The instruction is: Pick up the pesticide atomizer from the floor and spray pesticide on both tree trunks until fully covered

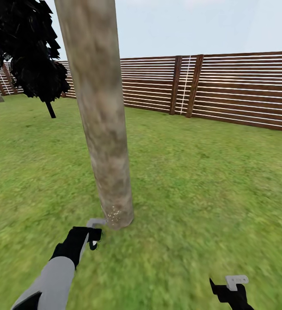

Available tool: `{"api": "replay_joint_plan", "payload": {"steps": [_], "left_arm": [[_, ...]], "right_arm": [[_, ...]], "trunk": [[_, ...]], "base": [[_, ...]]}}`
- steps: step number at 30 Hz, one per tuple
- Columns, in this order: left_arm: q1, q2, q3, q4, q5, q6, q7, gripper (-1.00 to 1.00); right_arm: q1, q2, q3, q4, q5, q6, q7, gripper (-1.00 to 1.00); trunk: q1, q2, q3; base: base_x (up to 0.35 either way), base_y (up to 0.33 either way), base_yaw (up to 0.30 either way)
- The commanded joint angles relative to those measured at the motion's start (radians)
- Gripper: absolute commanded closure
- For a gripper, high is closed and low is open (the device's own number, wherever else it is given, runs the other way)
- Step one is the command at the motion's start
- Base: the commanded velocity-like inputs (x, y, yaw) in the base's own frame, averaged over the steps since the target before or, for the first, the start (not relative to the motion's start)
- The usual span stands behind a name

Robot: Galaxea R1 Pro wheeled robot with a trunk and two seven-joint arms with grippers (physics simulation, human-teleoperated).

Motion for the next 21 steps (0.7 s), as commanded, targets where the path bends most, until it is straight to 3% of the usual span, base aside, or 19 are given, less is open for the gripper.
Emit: {"api": "replay_joint_plan", "payload": {"steps": [1,4,6,7,10,18,21], "left_arm": [[0.0,0.0,-0.001,-0.007,0.002,0.003,0.0,1.0],[0.007,-0.015,-0.065,-0.007,0.002,0.009,-0.005,1.0],[0.008,-0.024,-0.079,-0.006,0.003,0.009,-0.024,1.0],[0.009,-0.026,-0.083,-0.007,0.002,0.008,-0.066,1.0],[0.01,-0.016,-0.085,-0.018,0.001,0.009,-0.099,1.0],[0.01,0.026,-0.077,-0.093,-0.001,0.07,-0.105,1.0],[0.014,0.043,-0.079,-0.096,-0.002,0.071,-0.107,1.0]], "right_arm": [[0.0,0.0,0.0,0.0,0.0,0.0,0.0,-1.0],[0.0,0.0,0.0,0.0,0.001,0.0,0.0,-1.0],[0.0,0.0,0.0,0.0,0.002,0.0,0.0,-1.0],[0.0,0.0,0.0,0.0,0.002,0.0,0.0,-1.0],[0.0,0.0,0.0,0.0,0.002,0.0,0.0,-1.0],[0.0,0.0,0.0,0.0,0.002,0.0,0.0,-1.0],[0.0,0.0,0.001,0.0,0.002,0.0,0.0,-1.0]], "trunk": [[0.0,0.0,0.0],[0.0,0.0,0.0],[0.0,0.0,0.0],[0.0,0.0,0.0],[0.0,0.0,0.0],[0.0,0.0,0.0],[0.0,0.0,0.0]], "base": [[0.0,0.0,0.0],[0.0,0.0,0.0],[0.0,0.0,0.0],[0.0,0.0,0.0],[0.0,0.0,-0.07],[0.0,0.0,-0.286],[0.0,0.0,-0.092]]}}
